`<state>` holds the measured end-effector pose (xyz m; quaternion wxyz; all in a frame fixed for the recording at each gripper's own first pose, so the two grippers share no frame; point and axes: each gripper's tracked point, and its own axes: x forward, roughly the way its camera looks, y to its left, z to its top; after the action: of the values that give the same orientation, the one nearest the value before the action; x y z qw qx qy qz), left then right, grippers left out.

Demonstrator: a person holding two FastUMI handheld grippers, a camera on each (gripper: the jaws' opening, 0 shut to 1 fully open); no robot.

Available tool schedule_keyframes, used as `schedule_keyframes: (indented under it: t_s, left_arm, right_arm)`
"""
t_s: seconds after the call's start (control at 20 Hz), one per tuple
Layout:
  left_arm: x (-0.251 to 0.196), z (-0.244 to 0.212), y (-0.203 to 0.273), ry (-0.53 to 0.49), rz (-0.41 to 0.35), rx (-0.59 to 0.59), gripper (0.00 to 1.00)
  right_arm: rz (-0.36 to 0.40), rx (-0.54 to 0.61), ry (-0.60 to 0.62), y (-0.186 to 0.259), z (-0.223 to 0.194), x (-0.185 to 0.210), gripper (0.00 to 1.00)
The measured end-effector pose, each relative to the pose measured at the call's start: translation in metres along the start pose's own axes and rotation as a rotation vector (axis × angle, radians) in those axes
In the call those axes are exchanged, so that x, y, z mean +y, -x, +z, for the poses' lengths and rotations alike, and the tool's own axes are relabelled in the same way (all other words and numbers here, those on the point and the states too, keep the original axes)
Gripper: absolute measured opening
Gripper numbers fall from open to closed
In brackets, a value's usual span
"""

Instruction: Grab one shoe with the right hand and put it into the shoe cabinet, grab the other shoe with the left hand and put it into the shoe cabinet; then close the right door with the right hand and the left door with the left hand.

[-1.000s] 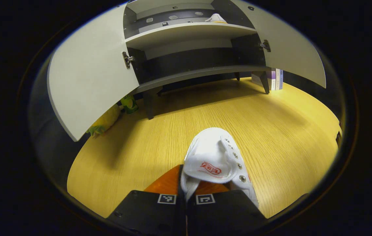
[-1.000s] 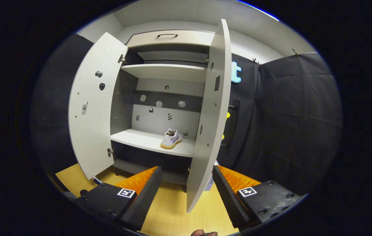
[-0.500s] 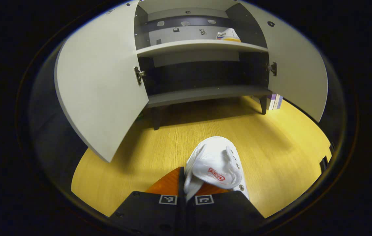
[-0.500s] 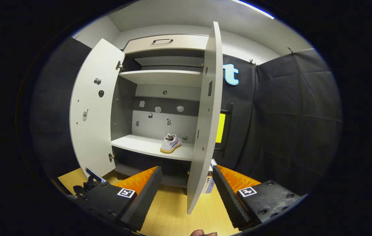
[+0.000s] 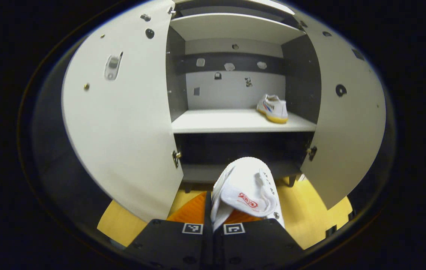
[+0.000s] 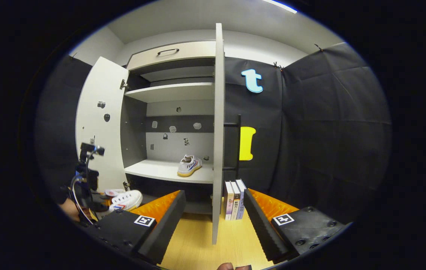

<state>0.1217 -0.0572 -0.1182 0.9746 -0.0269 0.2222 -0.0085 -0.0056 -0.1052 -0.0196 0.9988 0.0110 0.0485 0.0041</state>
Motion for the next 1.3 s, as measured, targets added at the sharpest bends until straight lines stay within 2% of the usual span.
schedule_keyframes:
  t_s: [0.1, 0.3, 0.55, 0.8, 1.0, 1.1, 1.3]
  left_arm:
    - [-0.001, 0.047, -0.012, 0.005, 0.001, -0.042, 0.06]
    - [0.000, 0.128, -0.049, -0.027, 0.054, -0.107, 0.05]
    - [-0.004, 0.191, -0.124, -0.015, 0.096, -0.104, 0.06]
    - [0.010, 0.205, -0.212, -0.011, 0.212, -0.023, 0.05]
    - [0.019, 0.199, -0.262, -0.018, 0.276, 0.011, 0.06]
    - [0.019, 0.192, -0.280, 0.009, 0.283, 0.042, 0.06]
    - [0.020, 0.191, -0.306, -0.039, 0.307, 0.060, 0.05]
  right_arm:
    - [-0.010, 0.015, -0.021, 0.000, -0.006, -0.013, 0.98]
    - [-0.052, 0.038, -0.036, 0.006, -0.019, -0.044, 0.98]
    - [-0.118, 0.046, -0.023, 0.012, -0.027, -0.085, 0.98]
    - [-0.170, 0.042, -0.013, 0.014, -0.026, -0.118, 0.98]
    - [-0.215, 0.066, -0.006, 0.018, -0.030, -0.143, 0.98]
    - [-0.239, 0.072, 0.000, 0.022, -0.031, -0.153, 0.98]
    - [-0.276, 0.093, 0.016, 0.030, -0.036, -0.165, 0.98]
